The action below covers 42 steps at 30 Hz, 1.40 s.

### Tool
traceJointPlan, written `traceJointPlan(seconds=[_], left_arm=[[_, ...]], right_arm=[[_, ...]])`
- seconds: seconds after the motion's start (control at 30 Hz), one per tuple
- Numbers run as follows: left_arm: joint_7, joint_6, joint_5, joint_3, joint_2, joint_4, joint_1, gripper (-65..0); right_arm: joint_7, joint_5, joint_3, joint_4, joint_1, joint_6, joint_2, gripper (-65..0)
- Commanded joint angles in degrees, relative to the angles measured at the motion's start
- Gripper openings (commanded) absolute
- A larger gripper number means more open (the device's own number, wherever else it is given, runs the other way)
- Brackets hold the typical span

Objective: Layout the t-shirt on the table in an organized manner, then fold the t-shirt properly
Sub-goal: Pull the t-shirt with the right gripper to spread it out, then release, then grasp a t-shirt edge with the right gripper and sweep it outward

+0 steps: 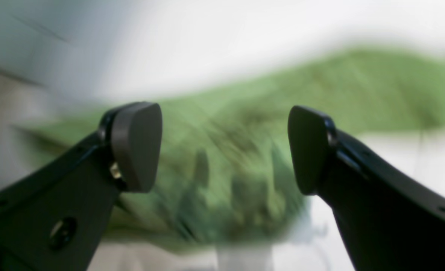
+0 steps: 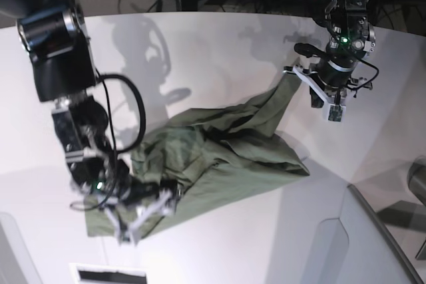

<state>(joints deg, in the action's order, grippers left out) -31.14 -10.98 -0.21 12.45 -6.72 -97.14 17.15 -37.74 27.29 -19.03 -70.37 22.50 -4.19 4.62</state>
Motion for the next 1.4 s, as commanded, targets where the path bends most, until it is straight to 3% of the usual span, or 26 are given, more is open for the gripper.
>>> traceJointPlan(seconds=[0.0,0.1,0.2,0.4,0.53,0.67,0.9,1.03,1.1,1.23,1.37], left_arm=[[1.03,-0.05,-0.19,0.17,-0.36,-1.80,-0.31,-65.0],[1.03,-0.05,-0.19,0.17,-0.27,-3.47,-0.22,-65.0],[1.03,-0.05,-0.19,0.17,-0.09,-4.88,-0.22,-65.0],[0.94,-0.05,-0.19,0.26,-0.44,-7.34,1.27,-65.0],[1.11,-0.05,-0.28,1.05,-1.94,-7.69,3.56,-65.0],[1.20,-0.14,-0.28,3.95,-1.85,-7.69,4.88,-65.0],[1.29,-1.37,-0.28,7.64,-1.85,-7.16,5.49,-65.0],[1.29,-5.50,-0.36,9.93,-1.50,-7.16,5.58,-65.0],[1.29,-6.56,-0.36,10.81,-1.50,-7.08,5.58,-65.0],[1.29,-7.52,-0.36,12.65,-1.50,-7.08,5.58,-65.0],[1.29,-7.52,-0.36,13.18,-1.59,-6.29,5.58,-65.0]], right_arm=[[1.30,1.15,-2.03,-0.97,1.28,-1.40,-0.36,-11.6],[1.38,1.15,-6.86,-0.88,0.49,-7.46,0.70,-8.6],[1.38,1.15,-8.18,2.46,0.75,-11.42,0.43,-8.7],[8.68,1.15,-8.53,13.45,2.16,-12.03,-0.36,-8.7],[10.53,1.15,-8.53,19.07,3.56,-11.95,-0.53,-9.6],[12.11,1.15,-8.53,20.74,4.36,-11.86,-0.71,-25.1],[12.11,1.24,-8.18,21.09,5.59,-12.21,1.14,-65.0],[12.11,1.50,-7.65,20.74,5.67,-12.39,3.86,-65.0],[11.58,1.50,-3.35,20.65,5.32,-12.39,4.65,-65.0],[7.63,1.24,7.55,20.65,4.53,-12.03,5.88,-65.0],[6.92,1.24,9.31,20.65,4.53,-12.30,8.96,-65.0]])
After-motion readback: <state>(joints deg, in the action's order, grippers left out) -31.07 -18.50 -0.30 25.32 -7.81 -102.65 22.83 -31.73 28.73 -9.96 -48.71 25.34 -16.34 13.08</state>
